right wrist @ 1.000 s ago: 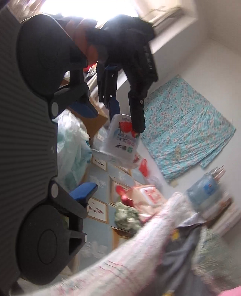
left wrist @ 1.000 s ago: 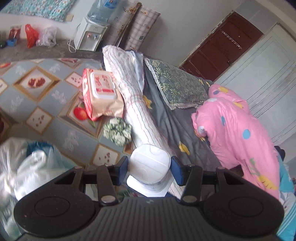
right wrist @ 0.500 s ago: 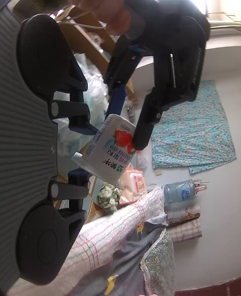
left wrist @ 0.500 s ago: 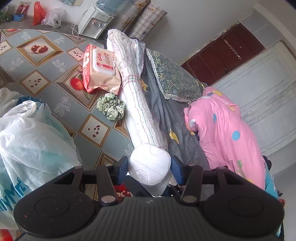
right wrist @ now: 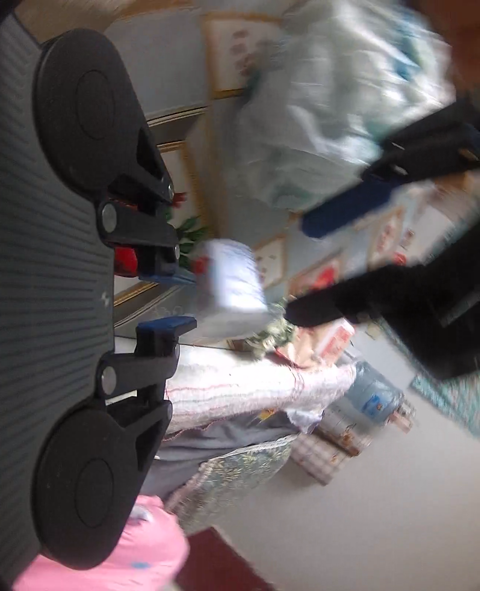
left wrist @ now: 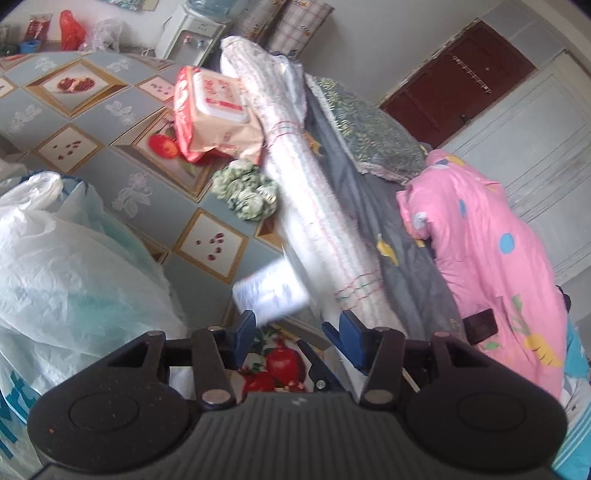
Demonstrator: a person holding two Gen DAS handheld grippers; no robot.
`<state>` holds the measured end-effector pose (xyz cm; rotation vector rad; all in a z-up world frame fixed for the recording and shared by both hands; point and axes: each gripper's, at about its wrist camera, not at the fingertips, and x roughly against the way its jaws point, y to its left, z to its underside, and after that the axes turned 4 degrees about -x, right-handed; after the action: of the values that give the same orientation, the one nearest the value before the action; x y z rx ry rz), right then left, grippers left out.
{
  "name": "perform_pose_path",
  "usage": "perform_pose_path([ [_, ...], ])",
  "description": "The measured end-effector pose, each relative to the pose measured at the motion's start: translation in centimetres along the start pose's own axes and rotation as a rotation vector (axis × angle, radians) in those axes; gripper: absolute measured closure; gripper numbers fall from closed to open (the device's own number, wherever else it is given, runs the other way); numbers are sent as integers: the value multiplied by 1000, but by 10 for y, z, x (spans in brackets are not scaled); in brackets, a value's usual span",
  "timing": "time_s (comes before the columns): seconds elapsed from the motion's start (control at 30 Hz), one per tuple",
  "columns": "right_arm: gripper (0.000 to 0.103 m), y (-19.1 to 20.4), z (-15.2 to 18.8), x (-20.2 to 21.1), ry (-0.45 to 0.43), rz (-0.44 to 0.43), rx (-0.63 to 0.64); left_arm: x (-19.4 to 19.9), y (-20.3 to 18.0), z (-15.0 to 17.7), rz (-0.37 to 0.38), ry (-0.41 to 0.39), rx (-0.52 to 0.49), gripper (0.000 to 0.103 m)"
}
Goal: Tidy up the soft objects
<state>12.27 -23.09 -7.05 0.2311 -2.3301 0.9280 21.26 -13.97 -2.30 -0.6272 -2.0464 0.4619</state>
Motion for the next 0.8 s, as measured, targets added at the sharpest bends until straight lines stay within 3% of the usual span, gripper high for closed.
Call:
perform_pose_path([
  [0.13, 87, 14, -1, -2, -2, -30, 38, 1, 17, 3, 3, -4, 30, 53],
  [0.23, 87, 3, -5, 6, -23, -55, -50, 9, 19, 2, -2, -34, 9, 53],
  [0.4, 80, -63, -2, 17, -57, -173, -382, 17, 7, -2, -57, -92, -113, 52],
  [0.53, 61, -129, 5, 10, -78, -292, -719, 17, -4, -2, -165, -150, -230, 47],
  [0.63, 43, -165, 5, -10, -83, -458, -954, 11, -6, -3, -198, -157, -271, 47],
  [0.73, 26, -183, -3, -51, 11, -619, -1130, 5, -7, -4, -241, -158, -288, 47],
  [0.8, 26, -183, -9, -83, 106, -666, -1218, 5, -4, -4, -263, -164, -283, 47],
])
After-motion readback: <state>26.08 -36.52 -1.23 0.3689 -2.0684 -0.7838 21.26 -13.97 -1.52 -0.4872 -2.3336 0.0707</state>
